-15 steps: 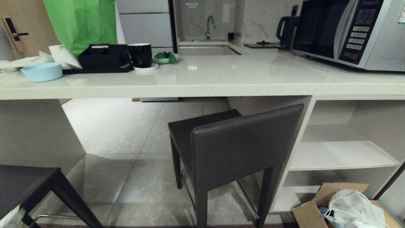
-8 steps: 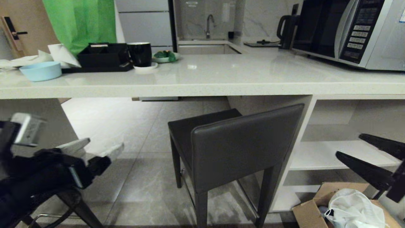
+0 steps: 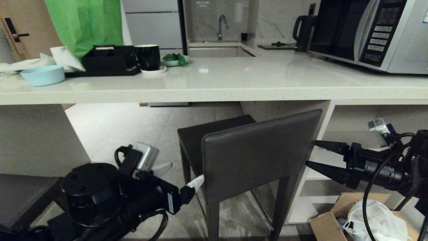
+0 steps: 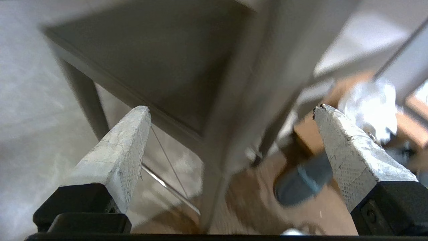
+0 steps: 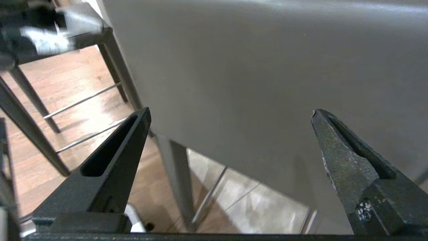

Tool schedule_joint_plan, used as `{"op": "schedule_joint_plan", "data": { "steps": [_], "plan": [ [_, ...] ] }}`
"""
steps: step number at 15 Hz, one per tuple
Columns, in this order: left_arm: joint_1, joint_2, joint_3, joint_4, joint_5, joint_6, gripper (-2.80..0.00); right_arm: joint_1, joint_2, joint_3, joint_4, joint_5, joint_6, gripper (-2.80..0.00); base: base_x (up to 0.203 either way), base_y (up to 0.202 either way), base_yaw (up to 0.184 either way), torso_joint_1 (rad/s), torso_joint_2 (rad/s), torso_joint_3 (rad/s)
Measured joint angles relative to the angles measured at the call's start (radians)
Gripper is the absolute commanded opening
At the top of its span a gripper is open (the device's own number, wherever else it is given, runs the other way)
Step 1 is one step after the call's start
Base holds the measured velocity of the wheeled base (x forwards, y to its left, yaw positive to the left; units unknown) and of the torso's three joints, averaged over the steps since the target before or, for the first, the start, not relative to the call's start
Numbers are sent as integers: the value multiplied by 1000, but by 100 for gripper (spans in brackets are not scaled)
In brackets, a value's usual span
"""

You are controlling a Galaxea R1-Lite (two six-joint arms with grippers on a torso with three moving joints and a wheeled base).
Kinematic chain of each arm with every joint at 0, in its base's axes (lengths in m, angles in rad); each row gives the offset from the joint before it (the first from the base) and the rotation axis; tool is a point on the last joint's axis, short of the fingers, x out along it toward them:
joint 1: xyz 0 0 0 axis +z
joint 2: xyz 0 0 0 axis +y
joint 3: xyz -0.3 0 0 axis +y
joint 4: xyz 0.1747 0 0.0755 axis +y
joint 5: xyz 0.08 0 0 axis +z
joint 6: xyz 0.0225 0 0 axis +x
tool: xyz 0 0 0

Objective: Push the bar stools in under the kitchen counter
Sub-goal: Pull the gray chair out from under the dining table

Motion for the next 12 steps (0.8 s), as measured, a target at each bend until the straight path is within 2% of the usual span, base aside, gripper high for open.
{"op": "schedule_joint_plan", "data": {
  "steps": [2,6,9,12],
  "plan": [
    [-20,52,-27,-7,21,7,0,-35,54,5,-44,15,5,0,0,0,0,0,0,0],
    [-60,105,-63,-17,36,11,0,-106,124,-13,-46,23,5,0,0,0,0,0,0,0],
    [-82,135,-67,-23,52,53,0,-126,183,-40,-47,24,2,0,0,0,0,0,0,0],
    [-89,160,-79,-45,52,61,0,-128,251,-80,-67,24,2,0,0,0,0,0,0,0]
  ]
}}
